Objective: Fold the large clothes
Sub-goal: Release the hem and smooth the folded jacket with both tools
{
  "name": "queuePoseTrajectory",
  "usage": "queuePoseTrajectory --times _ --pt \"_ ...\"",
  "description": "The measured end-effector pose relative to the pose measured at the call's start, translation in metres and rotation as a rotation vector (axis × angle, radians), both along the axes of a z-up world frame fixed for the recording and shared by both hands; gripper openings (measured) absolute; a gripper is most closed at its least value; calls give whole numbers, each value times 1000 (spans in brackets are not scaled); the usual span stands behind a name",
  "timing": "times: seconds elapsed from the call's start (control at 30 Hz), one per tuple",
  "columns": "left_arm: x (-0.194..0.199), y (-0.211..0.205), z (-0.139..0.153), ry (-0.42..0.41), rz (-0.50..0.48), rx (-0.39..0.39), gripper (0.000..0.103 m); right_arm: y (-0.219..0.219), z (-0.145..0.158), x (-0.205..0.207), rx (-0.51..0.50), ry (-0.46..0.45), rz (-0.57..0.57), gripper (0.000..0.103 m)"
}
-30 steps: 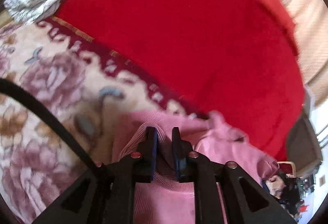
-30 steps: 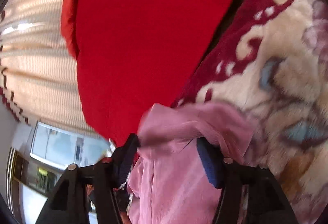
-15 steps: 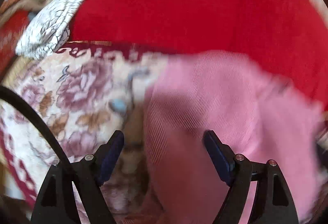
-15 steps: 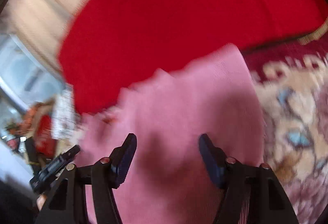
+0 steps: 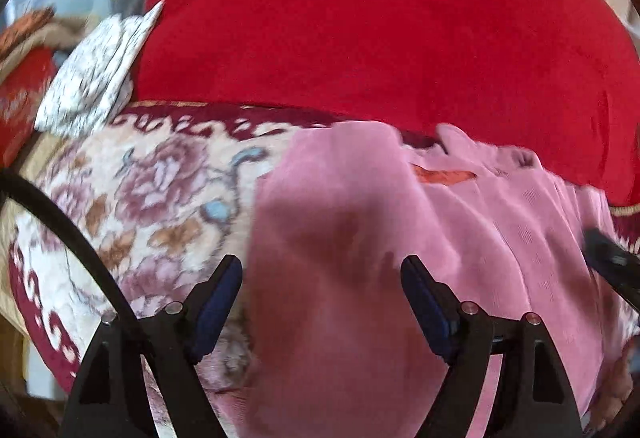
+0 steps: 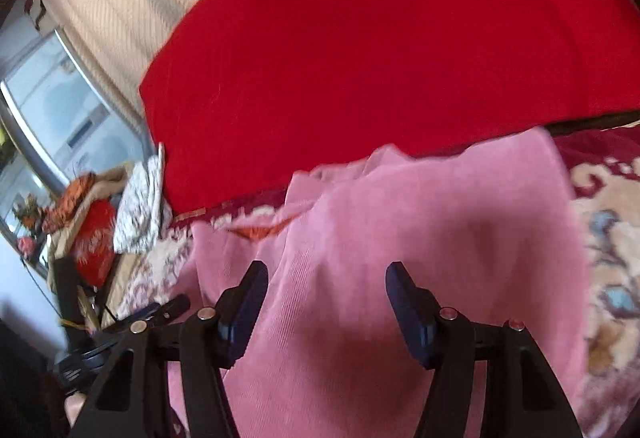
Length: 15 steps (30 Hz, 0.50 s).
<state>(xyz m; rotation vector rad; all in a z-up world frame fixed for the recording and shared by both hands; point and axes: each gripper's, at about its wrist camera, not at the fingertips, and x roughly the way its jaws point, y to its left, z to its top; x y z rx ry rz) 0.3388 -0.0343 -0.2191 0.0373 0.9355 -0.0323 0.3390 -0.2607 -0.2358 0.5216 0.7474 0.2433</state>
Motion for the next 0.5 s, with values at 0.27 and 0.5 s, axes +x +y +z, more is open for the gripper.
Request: queuePoseTrajectory --times 0.27,0.5 --pt "20 -16 -38 73 -24 147 85 3 -20 14 -22 79 -2 65" --pt "-19 -9 -12 -2 0 54 85 -15 8 -16 -12 -7 -67 65"
